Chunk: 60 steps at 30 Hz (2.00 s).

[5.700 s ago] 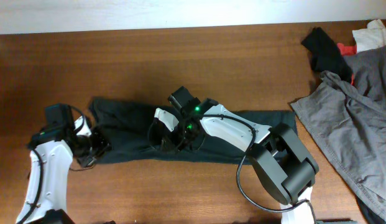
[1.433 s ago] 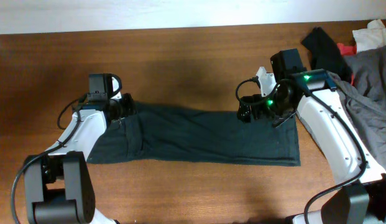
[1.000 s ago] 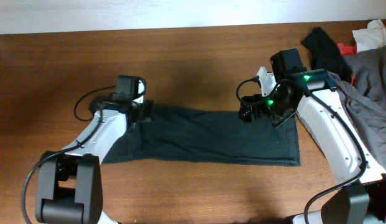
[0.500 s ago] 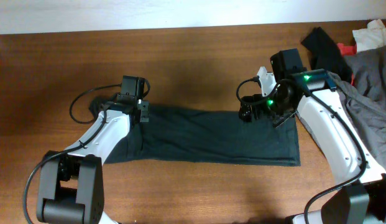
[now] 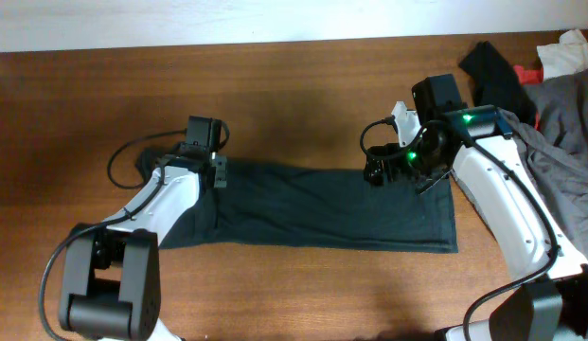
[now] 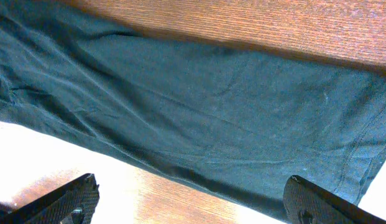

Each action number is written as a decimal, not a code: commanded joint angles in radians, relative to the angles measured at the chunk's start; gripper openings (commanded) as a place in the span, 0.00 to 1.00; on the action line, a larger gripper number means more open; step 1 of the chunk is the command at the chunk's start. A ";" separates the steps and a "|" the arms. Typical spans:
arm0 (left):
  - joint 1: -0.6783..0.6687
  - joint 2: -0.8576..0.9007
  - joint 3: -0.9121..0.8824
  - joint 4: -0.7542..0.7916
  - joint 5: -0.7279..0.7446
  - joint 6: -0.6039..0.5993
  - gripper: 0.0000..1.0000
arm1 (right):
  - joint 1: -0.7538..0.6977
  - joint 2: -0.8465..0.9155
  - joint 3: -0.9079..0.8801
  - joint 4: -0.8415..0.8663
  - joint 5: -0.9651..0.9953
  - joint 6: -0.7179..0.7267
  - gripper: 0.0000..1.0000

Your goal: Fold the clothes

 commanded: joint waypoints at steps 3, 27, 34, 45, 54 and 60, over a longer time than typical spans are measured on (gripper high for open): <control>0.002 0.021 -0.006 0.003 -0.014 0.001 0.21 | -0.006 0.004 -0.005 0.001 0.016 0.000 0.99; 0.003 -0.068 0.021 -0.053 -0.148 -0.003 0.02 | -0.006 0.004 -0.005 0.001 0.016 0.000 0.99; 0.029 -0.066 0.021 -0.067 -0.179 -0.003 0.02 | -0.006 0.004 -0.005 0.002 0.016 0.000 0.99; 0.065 -0.062 0.020 -0.077 -0.154 -0.003 0.22 | -0.006 0.004 -0.005 0.003 0.017 0.000 0.99; 0.066 -0.048 0.011 -0.075 -0.226 -0.003 0.30 | -0.006 0.004 -0.005 0.003 0.016 0.000 0.99; 0.065 -0.054 0.034 -0.063 -0.251 -0.023 0.30 | -0.006 0.004 -0.005 0.003 0.032 0.000 0.99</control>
